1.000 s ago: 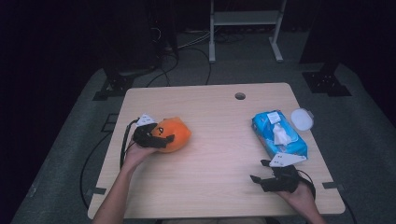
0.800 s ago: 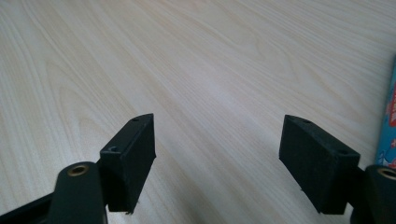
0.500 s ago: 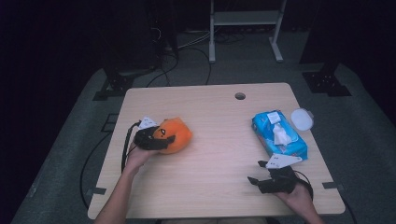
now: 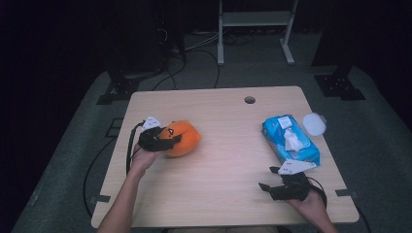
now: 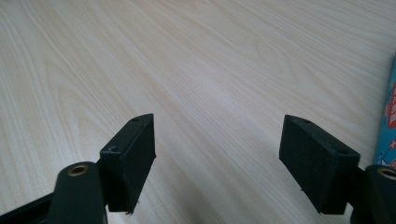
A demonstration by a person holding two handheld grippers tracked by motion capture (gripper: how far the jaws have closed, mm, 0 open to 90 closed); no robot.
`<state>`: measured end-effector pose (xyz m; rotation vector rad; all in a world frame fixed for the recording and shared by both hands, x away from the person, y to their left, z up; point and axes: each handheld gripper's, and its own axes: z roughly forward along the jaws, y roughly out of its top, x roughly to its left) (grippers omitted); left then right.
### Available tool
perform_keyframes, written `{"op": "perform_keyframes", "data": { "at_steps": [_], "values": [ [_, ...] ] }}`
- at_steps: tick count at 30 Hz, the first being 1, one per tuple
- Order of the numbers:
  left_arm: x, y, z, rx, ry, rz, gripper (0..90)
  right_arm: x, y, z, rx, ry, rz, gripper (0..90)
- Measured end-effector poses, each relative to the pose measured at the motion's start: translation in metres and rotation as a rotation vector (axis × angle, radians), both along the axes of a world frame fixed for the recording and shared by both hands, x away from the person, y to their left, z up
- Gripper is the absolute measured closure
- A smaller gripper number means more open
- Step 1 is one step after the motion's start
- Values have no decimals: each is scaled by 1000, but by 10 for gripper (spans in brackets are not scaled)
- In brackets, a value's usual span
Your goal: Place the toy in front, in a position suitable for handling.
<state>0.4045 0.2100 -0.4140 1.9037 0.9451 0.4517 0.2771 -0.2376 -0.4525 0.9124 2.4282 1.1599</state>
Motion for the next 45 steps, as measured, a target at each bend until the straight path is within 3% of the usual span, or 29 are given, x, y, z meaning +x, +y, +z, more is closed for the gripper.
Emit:
{"op": "perform_keyframes", "data": {
  "at_steps": [3, 9, 18, 23, 27, 32, 45],
  "values": [
    [-6, -2, 11, -39, -33, -16, 334, 0, 0, 1, 5, -6, -5, 258],
    [-27, -21, 38, -46, -115, -122, 331, 0, -2, 2, 5, -10, -11, 258],
    [-56, -66, 46, -74, -156, -293, 329, 1, -10, 6, 23, -27, -31, 258],
    [-66, -85, 43, -64, -158, -352, 326, 0, -17, 7, 35, -32, -47, 258],
    [-73, -98, 32, -47, -141, -383, 325, -1, -22, 10, 47, -44, -61, 258],
    [-78, -107, 19, -52, -117, -409, 323, 0, -26, 11, 53, -45, -70, 258],
    [-88, -126, -5, -14, -94, -457, 314, -1, -28, 12, 59, -54, -78, 258]
  ]
}}
